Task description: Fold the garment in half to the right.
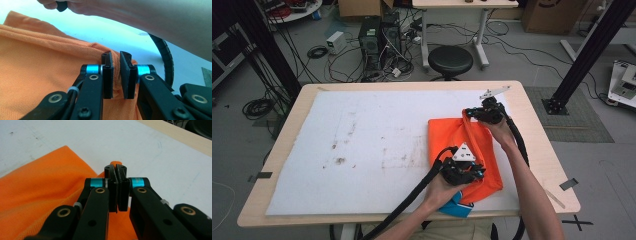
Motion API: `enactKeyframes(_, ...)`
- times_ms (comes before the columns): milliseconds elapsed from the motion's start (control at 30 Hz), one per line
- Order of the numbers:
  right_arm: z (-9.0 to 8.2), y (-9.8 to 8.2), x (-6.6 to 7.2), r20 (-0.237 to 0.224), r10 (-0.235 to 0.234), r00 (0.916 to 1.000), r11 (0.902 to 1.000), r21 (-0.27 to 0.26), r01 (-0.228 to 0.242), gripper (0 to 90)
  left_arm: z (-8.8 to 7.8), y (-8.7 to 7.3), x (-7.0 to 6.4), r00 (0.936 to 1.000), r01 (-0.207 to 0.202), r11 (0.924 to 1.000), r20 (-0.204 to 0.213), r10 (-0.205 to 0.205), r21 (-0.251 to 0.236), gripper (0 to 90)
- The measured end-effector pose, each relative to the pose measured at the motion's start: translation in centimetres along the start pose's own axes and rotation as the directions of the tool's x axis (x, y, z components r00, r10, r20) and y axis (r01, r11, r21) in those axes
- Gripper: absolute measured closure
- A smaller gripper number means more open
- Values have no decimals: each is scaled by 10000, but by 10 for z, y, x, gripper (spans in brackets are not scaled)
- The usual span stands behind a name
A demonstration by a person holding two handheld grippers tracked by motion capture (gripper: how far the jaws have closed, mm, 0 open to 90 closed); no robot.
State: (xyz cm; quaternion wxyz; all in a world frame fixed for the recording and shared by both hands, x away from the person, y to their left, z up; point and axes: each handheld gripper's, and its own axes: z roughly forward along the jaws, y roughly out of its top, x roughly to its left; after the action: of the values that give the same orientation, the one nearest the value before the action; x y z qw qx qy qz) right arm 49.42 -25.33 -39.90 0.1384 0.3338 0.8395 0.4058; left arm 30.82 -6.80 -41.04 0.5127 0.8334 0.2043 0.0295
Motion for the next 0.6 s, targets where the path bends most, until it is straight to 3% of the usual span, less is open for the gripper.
enactKeyframes(133,-2,-6,-6,114,172,9998,9998,127,-173,900,10,2,0,9998,165,9998,134,-167,105,814)
enactKeyframes(600,-1,-23,-18,466,453,9979,9977,485,-475,900,36,5,1,9996,40,9968,282,-63,800,814)
